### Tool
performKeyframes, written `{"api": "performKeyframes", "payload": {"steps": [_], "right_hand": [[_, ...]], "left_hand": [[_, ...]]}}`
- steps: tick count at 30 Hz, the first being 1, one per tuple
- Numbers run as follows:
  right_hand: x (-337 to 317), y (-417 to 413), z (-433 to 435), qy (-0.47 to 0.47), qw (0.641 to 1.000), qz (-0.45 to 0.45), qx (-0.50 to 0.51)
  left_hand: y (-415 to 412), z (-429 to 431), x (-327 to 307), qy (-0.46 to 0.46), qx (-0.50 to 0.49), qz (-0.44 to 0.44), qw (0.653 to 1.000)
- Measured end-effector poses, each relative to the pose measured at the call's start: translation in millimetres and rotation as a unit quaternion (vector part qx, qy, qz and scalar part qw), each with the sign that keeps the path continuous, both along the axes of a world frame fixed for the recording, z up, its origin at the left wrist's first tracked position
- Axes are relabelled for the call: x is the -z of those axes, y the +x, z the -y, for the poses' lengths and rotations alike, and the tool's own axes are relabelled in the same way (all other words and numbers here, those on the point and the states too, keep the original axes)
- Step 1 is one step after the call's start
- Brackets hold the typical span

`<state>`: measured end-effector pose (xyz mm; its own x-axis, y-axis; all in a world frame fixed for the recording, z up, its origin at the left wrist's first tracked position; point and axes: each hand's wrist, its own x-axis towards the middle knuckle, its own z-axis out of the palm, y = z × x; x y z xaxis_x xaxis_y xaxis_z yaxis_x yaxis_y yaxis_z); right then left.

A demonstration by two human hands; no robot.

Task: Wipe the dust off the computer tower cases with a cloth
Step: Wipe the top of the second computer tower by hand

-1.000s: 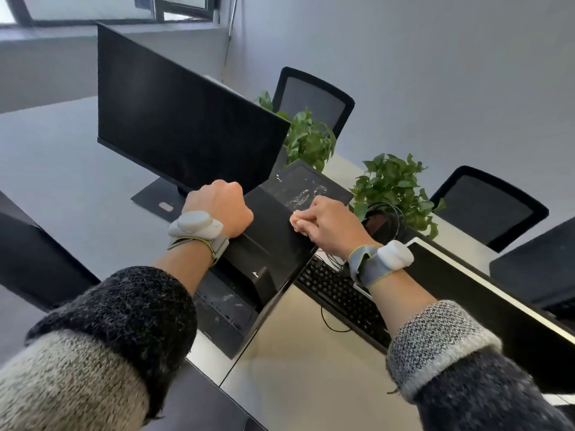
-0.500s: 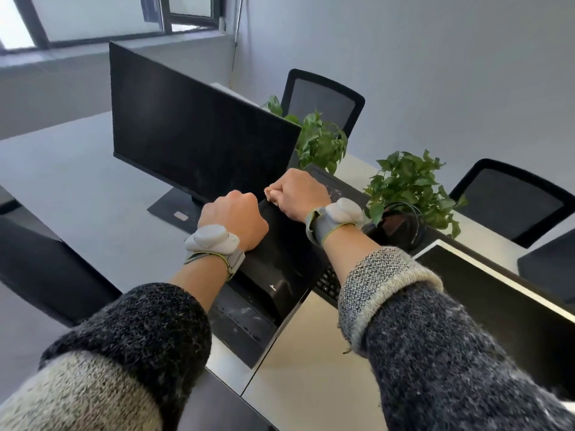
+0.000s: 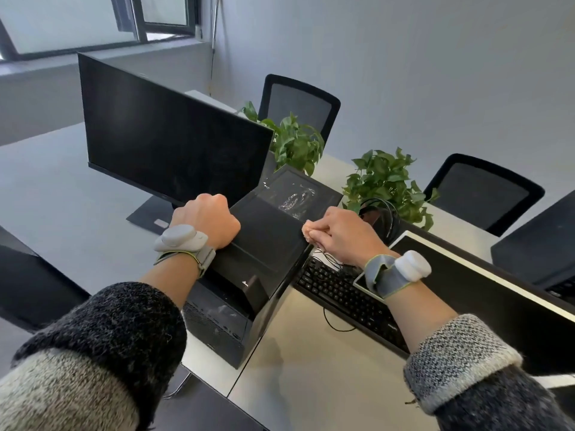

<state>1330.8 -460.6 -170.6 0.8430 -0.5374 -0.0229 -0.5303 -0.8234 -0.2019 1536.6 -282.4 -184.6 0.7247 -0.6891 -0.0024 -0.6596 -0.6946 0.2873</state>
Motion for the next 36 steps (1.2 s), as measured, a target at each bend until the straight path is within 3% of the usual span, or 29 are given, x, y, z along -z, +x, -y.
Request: {"api": "performKeyframes", "payload": {"steps": [6,12,21,36], "right_hand": [[-2.0,12.1,9.7,0.008,1.000,-0.012,-0.025],[-6.0,89.4,-0.1,0.012,0.998,-0.011,-0.060],[8.4,178.5,-4.5,0.016,0.999,0.014,-0.025],[0.7,-1.0,13.9,0.005,1.000,-0.001,-0.017]], "left_hand": [[1.9,0.7,3.3,-0.005,0.009,0.009,1.000],[2.8,3.0,4.5,-0.002,0.007,0.015,1.000],[1.7,6.0,9.0,0.002,-0.005,0.042,0.999],[-1.0,3.2,5.1,-0.004,-0.023,0.029,0.999]]}}
